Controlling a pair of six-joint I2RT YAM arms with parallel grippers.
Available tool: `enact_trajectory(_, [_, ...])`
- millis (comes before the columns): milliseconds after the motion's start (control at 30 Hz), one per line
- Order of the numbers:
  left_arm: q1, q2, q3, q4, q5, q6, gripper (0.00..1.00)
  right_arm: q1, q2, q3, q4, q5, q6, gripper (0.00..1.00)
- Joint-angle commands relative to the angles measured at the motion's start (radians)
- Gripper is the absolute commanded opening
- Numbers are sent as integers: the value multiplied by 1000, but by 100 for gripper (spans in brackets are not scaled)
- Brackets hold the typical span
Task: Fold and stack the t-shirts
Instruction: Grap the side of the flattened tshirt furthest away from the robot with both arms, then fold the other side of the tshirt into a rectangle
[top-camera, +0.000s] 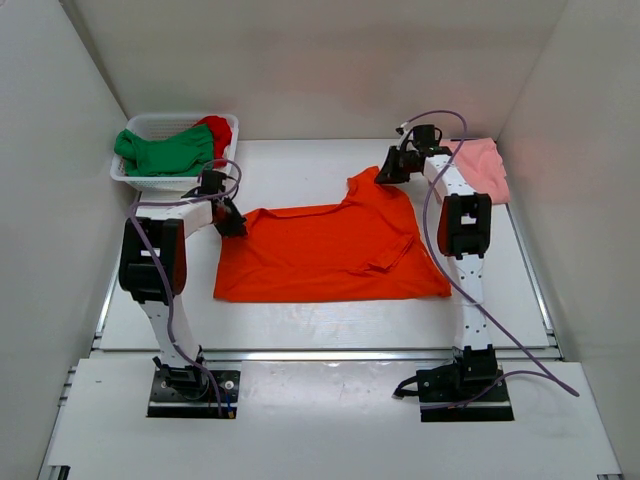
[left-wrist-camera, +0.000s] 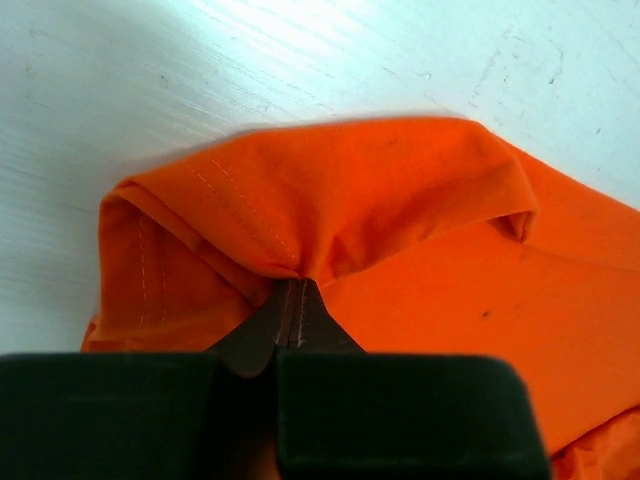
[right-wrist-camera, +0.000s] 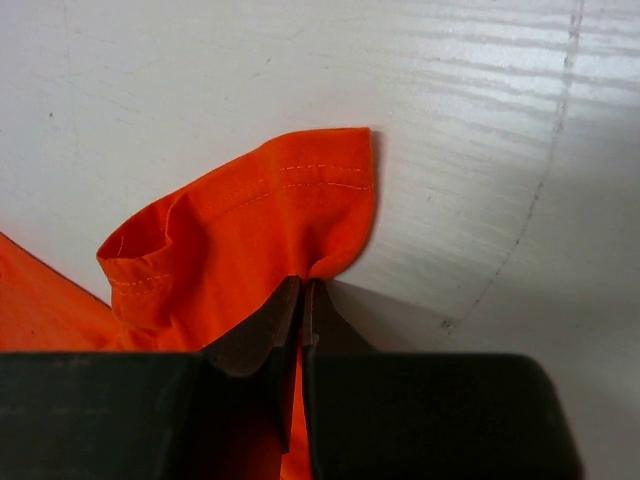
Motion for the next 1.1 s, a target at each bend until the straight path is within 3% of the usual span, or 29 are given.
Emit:
enact_trajectory(0, [-6,-10,28,2,-11,9,0,-9,-85,-42,-16,38,-27,0])
enact_trajectory(367, [34,-74,123,-46,11,37,0,-32,-302,-254,65,63,-74,0])
enact_trajectory(600, [52,-159,60,-56,43,44,0,-27,-414,-308,22,74,-106,0])
enact_trajectory(1067, [72,-300,-150,-89,66,78,0,-4,-931,-996,116,134,-142,0])
